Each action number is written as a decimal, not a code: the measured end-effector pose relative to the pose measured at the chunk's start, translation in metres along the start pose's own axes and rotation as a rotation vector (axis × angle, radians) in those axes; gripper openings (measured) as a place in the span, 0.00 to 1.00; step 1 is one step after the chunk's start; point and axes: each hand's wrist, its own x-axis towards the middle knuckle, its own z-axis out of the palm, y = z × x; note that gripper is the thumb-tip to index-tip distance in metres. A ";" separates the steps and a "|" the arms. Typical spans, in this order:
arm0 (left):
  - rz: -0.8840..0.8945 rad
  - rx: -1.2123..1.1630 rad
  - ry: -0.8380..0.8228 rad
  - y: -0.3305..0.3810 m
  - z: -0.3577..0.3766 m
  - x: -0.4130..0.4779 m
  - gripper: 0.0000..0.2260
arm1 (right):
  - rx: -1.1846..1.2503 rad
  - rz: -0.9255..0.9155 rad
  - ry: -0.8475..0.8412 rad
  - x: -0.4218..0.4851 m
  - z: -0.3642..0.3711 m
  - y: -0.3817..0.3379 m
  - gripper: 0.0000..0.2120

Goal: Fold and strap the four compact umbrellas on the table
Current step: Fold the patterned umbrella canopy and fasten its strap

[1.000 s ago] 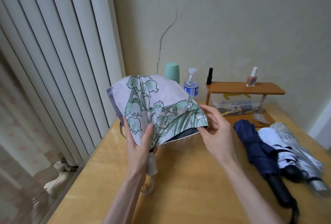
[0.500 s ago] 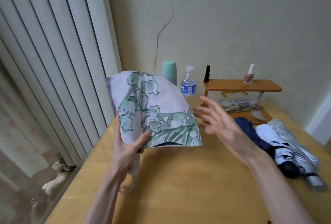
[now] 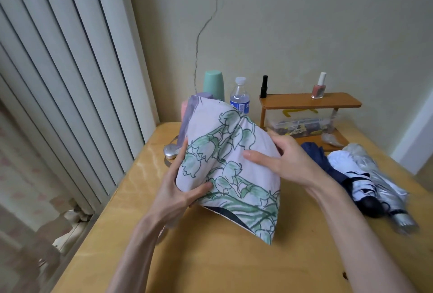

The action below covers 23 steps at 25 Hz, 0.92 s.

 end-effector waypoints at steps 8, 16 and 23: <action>-0.018 -0.123 0.092 0.006 -0.002 -0.002 0.45 | -0.191 -0.116 -0.020 -0.008 -0.028 0.005 0.18; -0.035 -0.089 0.099 0.005 -0.004 -0.005 0.44 | -0.199 -0.079 -0.080 -0.016 -0.041 0.001 0.22; -0.065 -0.058 0.036 0.003 -0.007 -0.007 0.46 | -0.078 0.004 0.011 -0.023 -0.047 0.000 0.09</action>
